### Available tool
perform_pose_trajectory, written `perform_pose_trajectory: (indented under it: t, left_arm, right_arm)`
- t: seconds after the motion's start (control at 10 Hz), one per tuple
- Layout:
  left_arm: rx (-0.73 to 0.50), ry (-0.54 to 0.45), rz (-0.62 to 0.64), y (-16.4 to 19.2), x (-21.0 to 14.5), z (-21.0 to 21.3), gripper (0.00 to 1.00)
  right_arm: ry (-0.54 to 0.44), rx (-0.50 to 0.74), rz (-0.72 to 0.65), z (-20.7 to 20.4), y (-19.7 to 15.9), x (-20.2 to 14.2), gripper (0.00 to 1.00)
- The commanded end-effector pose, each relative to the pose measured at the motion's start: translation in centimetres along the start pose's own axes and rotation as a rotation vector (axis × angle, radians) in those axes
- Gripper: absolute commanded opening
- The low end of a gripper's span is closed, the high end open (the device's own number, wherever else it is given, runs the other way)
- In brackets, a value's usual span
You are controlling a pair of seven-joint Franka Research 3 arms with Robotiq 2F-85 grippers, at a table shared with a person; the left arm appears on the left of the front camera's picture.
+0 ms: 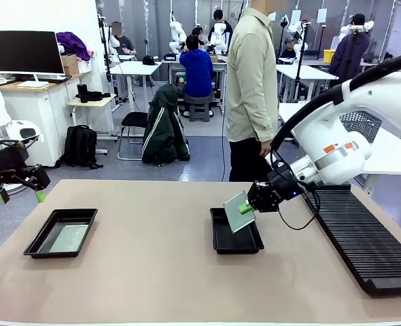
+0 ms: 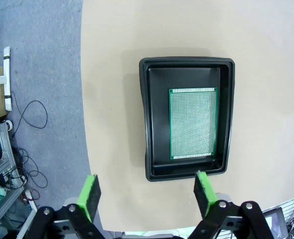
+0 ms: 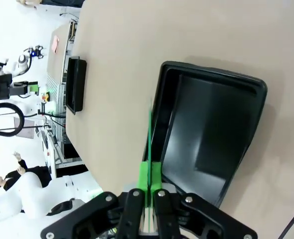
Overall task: Inspect and transfer BCBs to ESD trays.
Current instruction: Pick up the Blank PCB from the PCB Rack and place it in the right ESD tray.
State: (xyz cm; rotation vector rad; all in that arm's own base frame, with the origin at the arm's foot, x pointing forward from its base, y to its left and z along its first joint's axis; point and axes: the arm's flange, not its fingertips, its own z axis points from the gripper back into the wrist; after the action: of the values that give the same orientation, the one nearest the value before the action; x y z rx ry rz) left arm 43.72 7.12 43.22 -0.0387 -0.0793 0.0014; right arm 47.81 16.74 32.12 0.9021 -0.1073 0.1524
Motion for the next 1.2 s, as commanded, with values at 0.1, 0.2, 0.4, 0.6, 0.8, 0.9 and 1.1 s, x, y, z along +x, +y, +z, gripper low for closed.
perform_pose_trajectory:
  t: [0.1,0.2,0.4,0.6,0.8,0.9,1.1]
  left_arm:
    - [0.002,-0.01,0.001,0.0,-0.1,-0.2,1.0]
    - [0.002,-0.01,0.001,0.0,-0.1,-0.2,1.0]
    - [0.002,-0.01,0.001,0.0,-0.1,-0.2,1.0]
    - [0.002,-0.01,0.001,0.0,-0.1,-0.2,1.0]
    - [0.002,-0.01,0.001,0.0,-0.1,-0.2,1.0]
    - [0.002,-0.01,0.001,0.0,-0.1,-0.2,1.0]
    - [0.002,-0.01,0.001,0.0,-0.1,-0.2,1.0]
  right_arm:
    - [-0.058,0.024,-0.047,-2.6,-0.9,1.6,0.03]
    - [-0.057,0.028,-0.063,-3.0,-1.2,1.8,0.03]
    - [-0.055,0.028,-0.105,-3.9,-1.8,2.1,0.03]
    - [-0.043,0.019,-0.143,-4.9,-2.4,2.0,0.03]
    - [-0.035,0.017,-0.155,-5.4,-2.6,1.8,0.03]
    - [-0.035,0.009,-0.164,-5.7,-2.9,1.7,0.03]
    - [-0.033,-0.009,-0.179,-6.1,-3.2,1.4,0.03]
